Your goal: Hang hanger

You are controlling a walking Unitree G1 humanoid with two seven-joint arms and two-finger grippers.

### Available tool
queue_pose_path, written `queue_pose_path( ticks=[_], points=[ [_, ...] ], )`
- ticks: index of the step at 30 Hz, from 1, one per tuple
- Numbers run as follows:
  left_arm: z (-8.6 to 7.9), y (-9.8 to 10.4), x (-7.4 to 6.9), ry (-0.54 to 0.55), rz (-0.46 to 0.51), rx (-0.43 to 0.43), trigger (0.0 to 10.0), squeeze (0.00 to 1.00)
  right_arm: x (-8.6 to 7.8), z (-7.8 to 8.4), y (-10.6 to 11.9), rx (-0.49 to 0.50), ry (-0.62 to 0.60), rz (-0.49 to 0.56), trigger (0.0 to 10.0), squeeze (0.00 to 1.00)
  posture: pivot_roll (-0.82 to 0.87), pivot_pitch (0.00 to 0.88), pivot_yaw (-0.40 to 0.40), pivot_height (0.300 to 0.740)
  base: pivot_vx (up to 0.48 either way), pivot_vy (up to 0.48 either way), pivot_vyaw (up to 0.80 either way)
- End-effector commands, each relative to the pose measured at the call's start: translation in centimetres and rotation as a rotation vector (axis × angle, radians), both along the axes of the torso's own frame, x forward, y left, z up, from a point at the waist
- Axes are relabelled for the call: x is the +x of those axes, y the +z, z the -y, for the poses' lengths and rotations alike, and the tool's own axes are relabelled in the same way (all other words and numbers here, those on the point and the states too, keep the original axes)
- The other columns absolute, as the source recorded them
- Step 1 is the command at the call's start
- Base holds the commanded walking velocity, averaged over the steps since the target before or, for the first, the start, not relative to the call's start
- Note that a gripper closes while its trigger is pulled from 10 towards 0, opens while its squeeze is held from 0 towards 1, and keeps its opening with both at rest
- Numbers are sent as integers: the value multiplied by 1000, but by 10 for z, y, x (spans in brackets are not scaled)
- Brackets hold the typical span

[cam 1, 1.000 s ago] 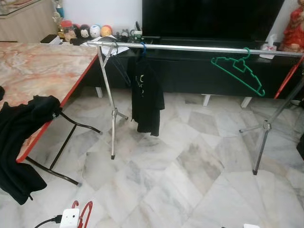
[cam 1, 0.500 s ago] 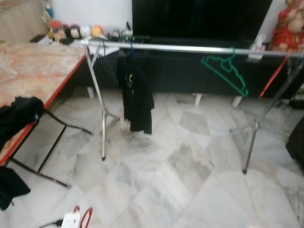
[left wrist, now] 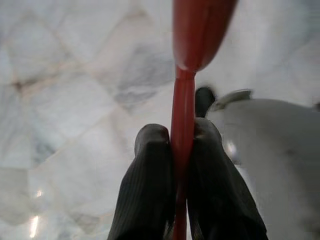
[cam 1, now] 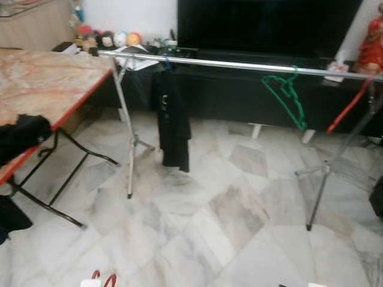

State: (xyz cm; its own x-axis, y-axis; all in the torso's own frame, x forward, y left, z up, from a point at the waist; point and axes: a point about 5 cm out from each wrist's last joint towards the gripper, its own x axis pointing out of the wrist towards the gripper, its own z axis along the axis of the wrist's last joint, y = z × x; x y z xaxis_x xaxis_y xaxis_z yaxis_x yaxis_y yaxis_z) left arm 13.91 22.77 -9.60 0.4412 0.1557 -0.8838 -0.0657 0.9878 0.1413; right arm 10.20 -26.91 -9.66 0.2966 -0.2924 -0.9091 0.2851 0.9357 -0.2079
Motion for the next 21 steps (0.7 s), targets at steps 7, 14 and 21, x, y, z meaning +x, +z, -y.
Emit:
queue_pose_path(
  ticks=[7, 14, 21],
  points=[
    [-8, 0, -6, -7, -20, 23, 10000, 0, 6, 1, 2, -4, -24, 33, 10000, 0, -69, 0, -19, 740, 0, -318, 0],
    [-6, 1, -2, -25, -14, 30, 10000, 0, 1, -1, 0, -1, -9, -3, 10000, 0, -72, 0, -18, 740, 0, -271, -405],
    [-18, 2, -9, 8, -6, 40, 10000, 0, 2, -1, 0, -4, -8, 1, 10000, 0, -70, 0, -22, 740, 0, 0, -433]
  ],
)
